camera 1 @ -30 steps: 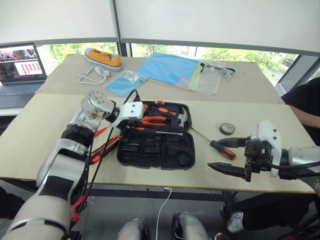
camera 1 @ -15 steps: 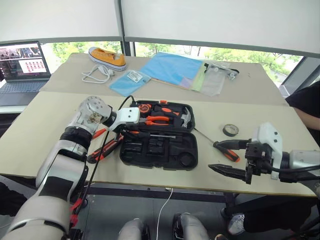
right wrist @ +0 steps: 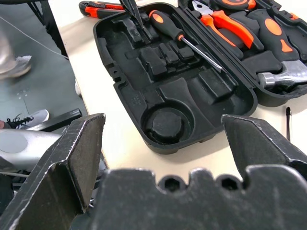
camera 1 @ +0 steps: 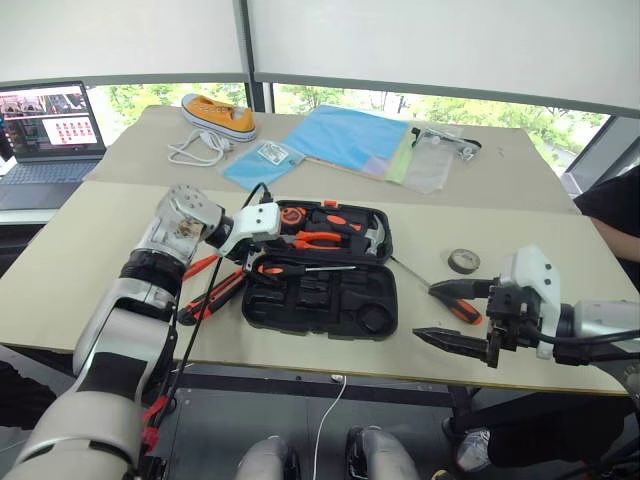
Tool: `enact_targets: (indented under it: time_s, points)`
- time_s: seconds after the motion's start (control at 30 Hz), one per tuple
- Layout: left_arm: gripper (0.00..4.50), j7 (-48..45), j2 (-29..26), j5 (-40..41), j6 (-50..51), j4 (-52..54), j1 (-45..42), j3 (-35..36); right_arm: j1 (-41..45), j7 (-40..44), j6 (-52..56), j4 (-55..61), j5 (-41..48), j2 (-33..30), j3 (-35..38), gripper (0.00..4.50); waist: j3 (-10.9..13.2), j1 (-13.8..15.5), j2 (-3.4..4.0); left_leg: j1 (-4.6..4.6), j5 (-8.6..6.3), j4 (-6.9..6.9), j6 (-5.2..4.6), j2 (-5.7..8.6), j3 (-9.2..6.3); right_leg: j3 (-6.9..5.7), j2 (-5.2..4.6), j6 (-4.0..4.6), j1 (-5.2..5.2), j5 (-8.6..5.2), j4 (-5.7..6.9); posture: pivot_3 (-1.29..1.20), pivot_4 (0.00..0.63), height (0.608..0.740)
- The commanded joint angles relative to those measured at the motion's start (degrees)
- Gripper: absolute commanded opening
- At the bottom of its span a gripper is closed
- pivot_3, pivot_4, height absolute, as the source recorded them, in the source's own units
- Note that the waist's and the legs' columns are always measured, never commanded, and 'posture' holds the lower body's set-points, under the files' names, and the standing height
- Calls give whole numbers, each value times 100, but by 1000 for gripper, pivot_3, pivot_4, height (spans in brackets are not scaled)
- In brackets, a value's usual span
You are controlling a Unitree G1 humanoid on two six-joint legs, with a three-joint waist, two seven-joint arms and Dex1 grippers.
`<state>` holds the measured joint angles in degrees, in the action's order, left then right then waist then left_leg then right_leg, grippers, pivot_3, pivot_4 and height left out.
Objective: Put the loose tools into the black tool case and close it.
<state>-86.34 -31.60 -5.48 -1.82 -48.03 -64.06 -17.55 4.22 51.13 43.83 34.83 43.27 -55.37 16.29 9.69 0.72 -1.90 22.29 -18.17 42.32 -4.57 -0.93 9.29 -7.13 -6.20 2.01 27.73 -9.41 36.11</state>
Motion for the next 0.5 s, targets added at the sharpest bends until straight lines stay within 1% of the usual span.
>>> enact_targets:
  time_s: [0.03,0.1,0.17,0.3,0.33,0.43,0.5]
  points:
    - [3439,55,102,88,104,208,-146,111,145,3,-163,97,30,27,47,4500,0,-2,0,0,0,0,0,0,0,0,0,0,0,0,0,0,150,718]
    - [2579,206,201,10,49,157,-120,59,142,3,-176,79,7,34,44,4500,0,1,0,-1,0,0,0,0,0,0,1,0,-1,0,0,0,150,718]
    - [1877,367,296,-101,-47,52,-112,-4,148,-11,-170,72,1,38,44,4500,0,9,0,0,0,2,-1,0,0,-1,0,0,-3,1,-1,0,150,718]
    - [278,632,454,-380,-281,-71,-47,-223,119,-68,-132,98,31,59,83,4500,0,4,0,-2,-2,3,-3,1,0,-1,0,0,-7,2,-2,0,150,718]
    - [76,683,488,-432,-265,-79,-37,-264,110,-82,-123,106,40,65,92,4500,0,4,0,-2,-2,3,-3,1,-1,-1,0,0,-7,3,-2,0,150,718]
    - [76,982,547,-767,-484,-192,25,-496,49,-136,-96,152,56,96,123,4500,0,5,0,-9,-2,3,-4,1,-1,0,0,3,-15,4,-2,0,150,718]
    - [76,1014,561,-842,-582,-226,82,-566,7,-177,-77,193,80,114,148,4500,0,7,0,-26,-3,0,-5,0,-4,-2,-2,3,-38,4,-7,0,150,718]
